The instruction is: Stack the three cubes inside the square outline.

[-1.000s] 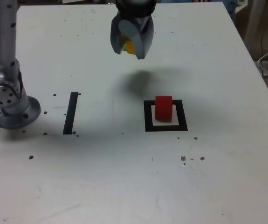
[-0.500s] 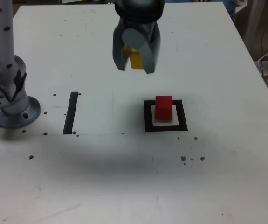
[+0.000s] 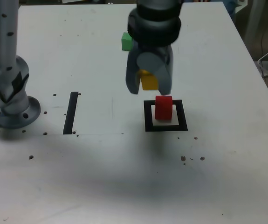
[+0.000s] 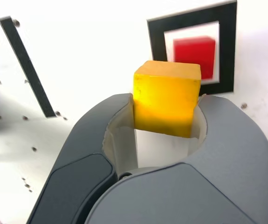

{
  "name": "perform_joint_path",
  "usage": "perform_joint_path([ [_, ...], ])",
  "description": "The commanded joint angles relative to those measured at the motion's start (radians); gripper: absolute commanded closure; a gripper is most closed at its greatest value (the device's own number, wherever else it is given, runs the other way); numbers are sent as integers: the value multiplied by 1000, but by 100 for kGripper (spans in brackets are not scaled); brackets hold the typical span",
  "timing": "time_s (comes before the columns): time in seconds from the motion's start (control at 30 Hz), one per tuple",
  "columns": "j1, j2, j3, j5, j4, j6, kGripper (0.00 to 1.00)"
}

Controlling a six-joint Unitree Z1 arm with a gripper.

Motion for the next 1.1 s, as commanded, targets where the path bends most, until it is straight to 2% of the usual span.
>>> perform_joint_path([
  [0.0,-6,26,-17,-5,-2,-7,74],
  [0.4,-17,111,-82,-7,-10,-43,74],
  [0.63,3,145,-80,8,-10,-68,74],
  [0.87,25,157,-77,39,-6,-80,74],
  [1.07,35,151,-79,37,15,-76,74],
])
